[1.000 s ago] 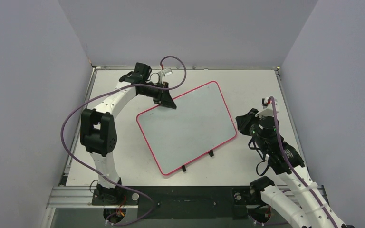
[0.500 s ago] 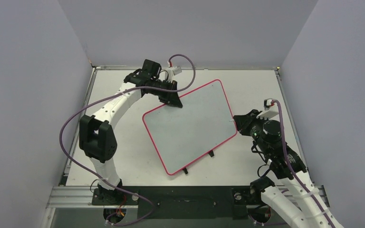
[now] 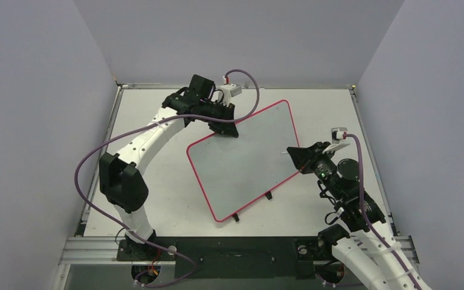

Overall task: Write a sentence on the whiteboard
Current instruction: Pick up the whiteboard from the whiteboard stand, then write a sentence on the whiteboard.

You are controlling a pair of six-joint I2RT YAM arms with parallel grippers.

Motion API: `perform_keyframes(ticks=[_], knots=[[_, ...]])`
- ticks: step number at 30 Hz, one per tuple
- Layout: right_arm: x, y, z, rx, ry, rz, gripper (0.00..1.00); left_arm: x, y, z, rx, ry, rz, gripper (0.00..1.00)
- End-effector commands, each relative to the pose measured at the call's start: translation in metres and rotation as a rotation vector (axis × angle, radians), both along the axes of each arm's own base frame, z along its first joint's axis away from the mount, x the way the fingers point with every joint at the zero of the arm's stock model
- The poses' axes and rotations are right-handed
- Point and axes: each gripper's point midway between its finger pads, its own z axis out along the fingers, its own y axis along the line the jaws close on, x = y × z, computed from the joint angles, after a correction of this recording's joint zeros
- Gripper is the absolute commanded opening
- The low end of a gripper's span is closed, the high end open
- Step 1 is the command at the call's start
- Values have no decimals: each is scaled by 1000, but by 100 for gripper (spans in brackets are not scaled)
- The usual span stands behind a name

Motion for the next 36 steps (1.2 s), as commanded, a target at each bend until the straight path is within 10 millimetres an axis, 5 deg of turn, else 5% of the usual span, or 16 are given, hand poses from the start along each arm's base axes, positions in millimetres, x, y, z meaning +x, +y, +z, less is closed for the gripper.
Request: perform_keyframes(ticks=[1,10,23,36], knots=[[-3,8,28,44,-112,54,0,18,27,-7,182,-210,33,0],[-10,12,21,44,-148,90,0,-2,41,-2,153,-327,7,0],[-22,37,17,87,-267,229,0,-2,48,-1,186,-342,13,0],[-55,95,28,76,-439,444,0,1,49,-12,217,-344,36,0]])
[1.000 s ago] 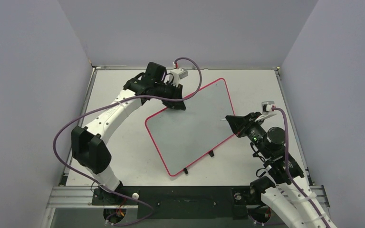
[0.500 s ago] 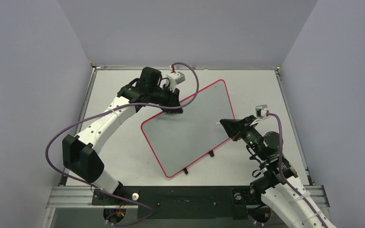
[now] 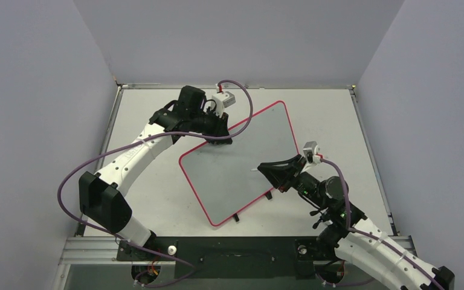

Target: Write a sentence on the whiteboard

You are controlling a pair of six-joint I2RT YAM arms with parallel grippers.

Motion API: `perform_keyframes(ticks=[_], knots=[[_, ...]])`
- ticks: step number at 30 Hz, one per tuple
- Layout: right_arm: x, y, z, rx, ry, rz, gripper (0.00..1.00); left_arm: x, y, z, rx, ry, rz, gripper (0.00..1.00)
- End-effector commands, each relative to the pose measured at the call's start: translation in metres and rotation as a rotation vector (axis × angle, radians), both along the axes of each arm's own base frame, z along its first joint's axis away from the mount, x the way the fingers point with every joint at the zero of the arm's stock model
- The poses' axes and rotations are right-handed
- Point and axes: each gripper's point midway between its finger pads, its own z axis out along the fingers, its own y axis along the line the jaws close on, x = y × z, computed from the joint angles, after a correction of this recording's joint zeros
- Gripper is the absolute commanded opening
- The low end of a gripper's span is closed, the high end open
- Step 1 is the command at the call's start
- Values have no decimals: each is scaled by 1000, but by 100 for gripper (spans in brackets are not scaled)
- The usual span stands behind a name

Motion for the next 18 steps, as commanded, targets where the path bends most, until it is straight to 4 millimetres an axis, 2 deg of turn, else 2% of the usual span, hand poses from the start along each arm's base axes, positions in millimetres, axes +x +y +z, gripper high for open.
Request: perform_keyframes(ticks=[1,7,10,18], knots=[[-6,15,27,42,-150,27,0,30,30,-22,203,-167,62,0],[-19,46,23,-20,-216,88,0,28,29,-25,217,-169,60,0],[-27,64,15,-72,-238,120,0,27,29,-26,219,-168,59,0],[-38,94,6,-118,-295,175,0,26,29,-27,227,-166,60,0]])
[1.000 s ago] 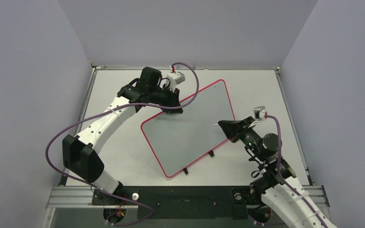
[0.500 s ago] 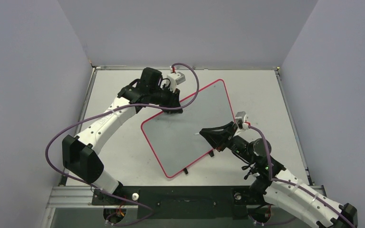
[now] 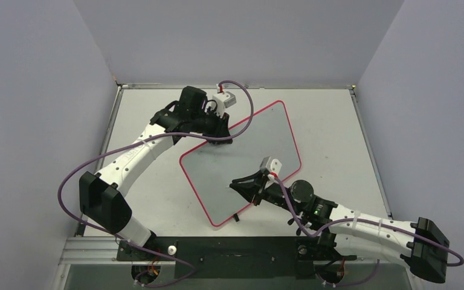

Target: Write a sentence on the whiteboard

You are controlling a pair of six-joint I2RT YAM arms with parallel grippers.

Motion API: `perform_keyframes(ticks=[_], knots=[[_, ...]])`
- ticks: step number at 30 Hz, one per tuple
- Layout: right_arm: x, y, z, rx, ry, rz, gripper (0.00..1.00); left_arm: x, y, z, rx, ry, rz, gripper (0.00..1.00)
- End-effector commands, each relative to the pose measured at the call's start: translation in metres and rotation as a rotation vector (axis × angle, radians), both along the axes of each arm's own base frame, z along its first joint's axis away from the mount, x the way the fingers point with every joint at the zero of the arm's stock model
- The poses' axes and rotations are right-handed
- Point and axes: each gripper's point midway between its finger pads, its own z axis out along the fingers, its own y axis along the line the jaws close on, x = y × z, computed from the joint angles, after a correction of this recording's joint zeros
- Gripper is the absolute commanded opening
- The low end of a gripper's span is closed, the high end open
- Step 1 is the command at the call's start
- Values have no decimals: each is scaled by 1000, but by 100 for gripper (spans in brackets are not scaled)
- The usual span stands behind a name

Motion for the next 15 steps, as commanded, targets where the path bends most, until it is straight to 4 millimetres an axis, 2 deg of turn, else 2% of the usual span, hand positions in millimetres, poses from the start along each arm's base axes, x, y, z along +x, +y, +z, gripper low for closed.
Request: perform_keyframes(ticks=[1,7,15], knots=[[1,15,43,93,-124,4,0,24,30,-26,211,-144,45,0],[-3,32,37,73,-142,39,0,22,30,-26,217,-145,45,0],[5,39,23,36,-142,19,0,20,29,-26,221,-144,45,0]])
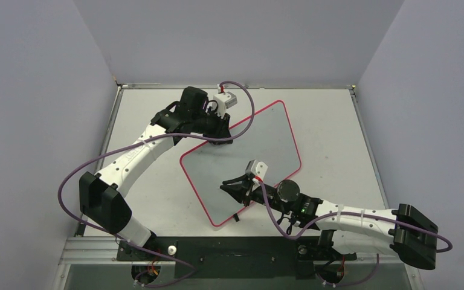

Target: Write a sentence on the whiteboard

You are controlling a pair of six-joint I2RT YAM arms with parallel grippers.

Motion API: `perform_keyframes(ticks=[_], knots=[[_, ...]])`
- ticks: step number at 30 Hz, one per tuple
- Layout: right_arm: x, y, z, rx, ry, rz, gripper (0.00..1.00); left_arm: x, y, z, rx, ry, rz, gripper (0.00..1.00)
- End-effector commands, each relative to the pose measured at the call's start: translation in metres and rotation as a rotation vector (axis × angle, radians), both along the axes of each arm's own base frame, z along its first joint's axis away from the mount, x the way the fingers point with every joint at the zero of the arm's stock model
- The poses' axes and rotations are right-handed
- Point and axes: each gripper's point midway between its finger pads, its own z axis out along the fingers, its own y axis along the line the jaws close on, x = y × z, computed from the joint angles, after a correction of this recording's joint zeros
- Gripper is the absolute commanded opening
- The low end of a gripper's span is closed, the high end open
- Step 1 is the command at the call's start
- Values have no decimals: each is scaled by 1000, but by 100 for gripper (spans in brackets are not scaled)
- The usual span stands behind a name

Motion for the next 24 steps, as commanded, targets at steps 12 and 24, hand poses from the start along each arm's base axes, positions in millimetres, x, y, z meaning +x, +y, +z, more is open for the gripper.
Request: perform_keyframes(ticks=[12,24], knots=[[19,14,31,73,-77,-67,0,19,28,-28,213,-124,37,0],[22,29,31,60,-76,-46,0,18,28,-29,219,-123,38,0]])
